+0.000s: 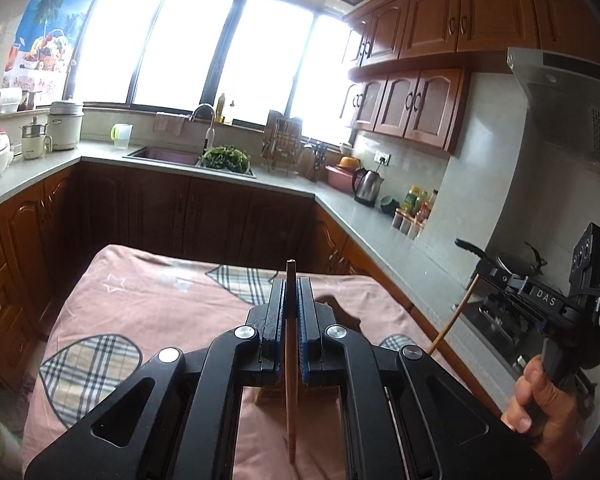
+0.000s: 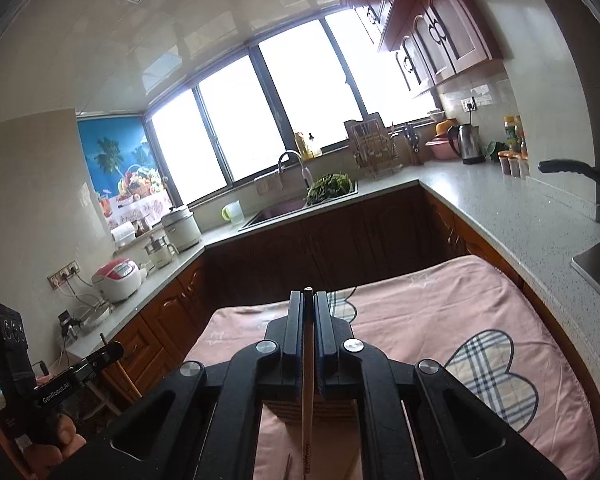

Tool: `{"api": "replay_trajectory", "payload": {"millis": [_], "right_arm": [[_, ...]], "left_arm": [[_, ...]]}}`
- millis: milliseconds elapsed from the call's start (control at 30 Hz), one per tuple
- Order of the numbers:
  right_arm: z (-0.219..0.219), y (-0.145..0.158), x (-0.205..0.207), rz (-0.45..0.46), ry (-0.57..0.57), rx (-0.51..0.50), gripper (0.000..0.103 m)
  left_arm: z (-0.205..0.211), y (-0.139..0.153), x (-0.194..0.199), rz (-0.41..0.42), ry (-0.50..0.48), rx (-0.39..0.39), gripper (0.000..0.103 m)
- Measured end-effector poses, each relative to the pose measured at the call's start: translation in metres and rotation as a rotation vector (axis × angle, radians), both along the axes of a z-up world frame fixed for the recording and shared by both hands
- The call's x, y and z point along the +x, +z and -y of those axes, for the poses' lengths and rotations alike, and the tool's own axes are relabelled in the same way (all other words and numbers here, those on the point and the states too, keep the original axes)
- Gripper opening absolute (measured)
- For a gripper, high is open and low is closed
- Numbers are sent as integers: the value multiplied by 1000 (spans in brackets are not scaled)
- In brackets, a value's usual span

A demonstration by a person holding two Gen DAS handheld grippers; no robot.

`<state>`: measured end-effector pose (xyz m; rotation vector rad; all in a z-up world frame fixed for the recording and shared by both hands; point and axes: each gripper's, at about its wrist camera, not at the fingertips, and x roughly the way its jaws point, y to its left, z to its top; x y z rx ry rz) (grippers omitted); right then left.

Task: Organize utensils
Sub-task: 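Lift both held chopsticks and lower them into the wooden utensil holder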

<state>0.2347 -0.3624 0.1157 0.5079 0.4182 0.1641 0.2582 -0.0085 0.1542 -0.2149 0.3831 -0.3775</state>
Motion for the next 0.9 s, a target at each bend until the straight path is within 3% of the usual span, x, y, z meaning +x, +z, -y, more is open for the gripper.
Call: {"api": "replay_trajectory", "payload": {"millis": [133,300,600,900], "right_arm": [[7,11,25,45,-43,9,5],[10,7,58,73,-77,7,5],[-10,-55,95,16,-81,-2,5],[-17,-106,106,-51,-56,14,5]], "left_arm": [[-1,16,31,56,52,-64,5],[-2,13,74,84,125,-123,5],[17,-46,127,33,191,-140,5],[36,-89,140,-27,186,-111,5]]}}
